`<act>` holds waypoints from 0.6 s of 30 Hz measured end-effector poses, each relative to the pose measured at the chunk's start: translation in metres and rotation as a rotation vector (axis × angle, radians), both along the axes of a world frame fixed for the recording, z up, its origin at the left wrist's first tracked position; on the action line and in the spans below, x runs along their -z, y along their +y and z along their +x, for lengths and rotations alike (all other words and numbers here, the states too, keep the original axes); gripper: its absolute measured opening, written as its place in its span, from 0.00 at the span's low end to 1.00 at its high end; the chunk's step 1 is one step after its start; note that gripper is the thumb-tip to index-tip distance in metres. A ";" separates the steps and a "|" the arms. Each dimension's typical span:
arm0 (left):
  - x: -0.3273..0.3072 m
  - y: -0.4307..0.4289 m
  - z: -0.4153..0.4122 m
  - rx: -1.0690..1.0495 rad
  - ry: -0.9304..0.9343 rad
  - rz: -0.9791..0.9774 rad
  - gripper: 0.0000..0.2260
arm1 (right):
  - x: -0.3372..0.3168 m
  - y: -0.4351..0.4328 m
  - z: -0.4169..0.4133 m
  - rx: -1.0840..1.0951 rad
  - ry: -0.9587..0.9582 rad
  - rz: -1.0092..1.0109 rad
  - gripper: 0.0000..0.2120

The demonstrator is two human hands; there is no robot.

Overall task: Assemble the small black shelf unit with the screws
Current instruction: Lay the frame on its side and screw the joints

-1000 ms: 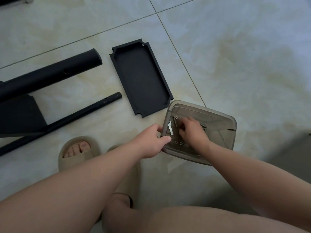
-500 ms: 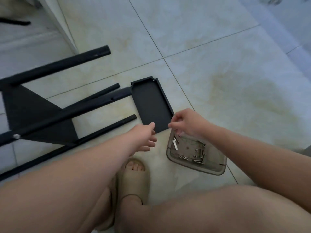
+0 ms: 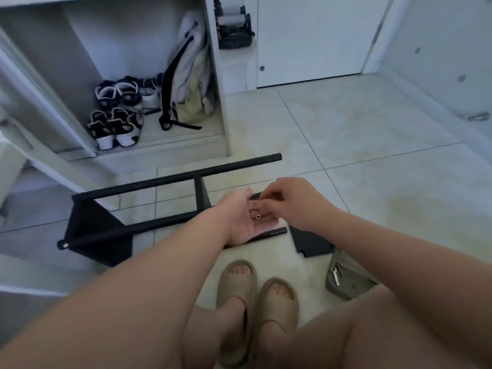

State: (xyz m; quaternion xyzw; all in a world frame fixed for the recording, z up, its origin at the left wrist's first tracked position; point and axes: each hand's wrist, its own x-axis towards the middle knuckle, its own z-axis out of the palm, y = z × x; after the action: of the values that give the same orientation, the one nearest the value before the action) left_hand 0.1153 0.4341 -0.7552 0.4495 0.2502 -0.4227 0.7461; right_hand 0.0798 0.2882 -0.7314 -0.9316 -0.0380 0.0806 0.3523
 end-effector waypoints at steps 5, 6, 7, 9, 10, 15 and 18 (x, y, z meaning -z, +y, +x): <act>-0.018 0.063 -0.019 -0.034 -0.011 0.125 0.13 | -0.014 0.032 -0.016 0.122 -0.087 0.087 0.07; -0.022 0.076 -0.021 -0.039 -0.022 0.147 0.13 | -0.015 0.038 -0.016 0.123 -0.060 0.077 0.07; -0.023 0.090 -0.022 -0.038 -0.041 0.181 0.15 | -0.015 0.044 -0.016 0.124 -0.034 0.070 0.07; -0.023 0.114 -0.020 -0.025 -0.091 0.257 0.19 | -0.015 0.056 -0.014 0.129 0.023 0.057 0.08; -0.022 0.124 -0.017 -0.024 -0.111 0.284 0.19 | -0.014 0.062 -0.012 0.131 0.059 0.054 0.09; -0.011 0.151 -0.010 -0.042 -0.217 0.372 0.12 | -0.011 0.100 0.004 0.078 0.163 -0.010 0.08; 0.004 0.163 -0.007 0.030 -0.257 0.390 0.09 | -0.005 0.123 0.021 0.022 0.182 -0.098 0.09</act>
State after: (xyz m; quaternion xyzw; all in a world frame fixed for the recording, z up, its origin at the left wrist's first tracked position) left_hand 0.1087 0.5976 -0.7597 0.6391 0.2234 -0.3169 0.6643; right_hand 0.1009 0.4107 -0.7268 -0.9369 0.0085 0.1625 0.3093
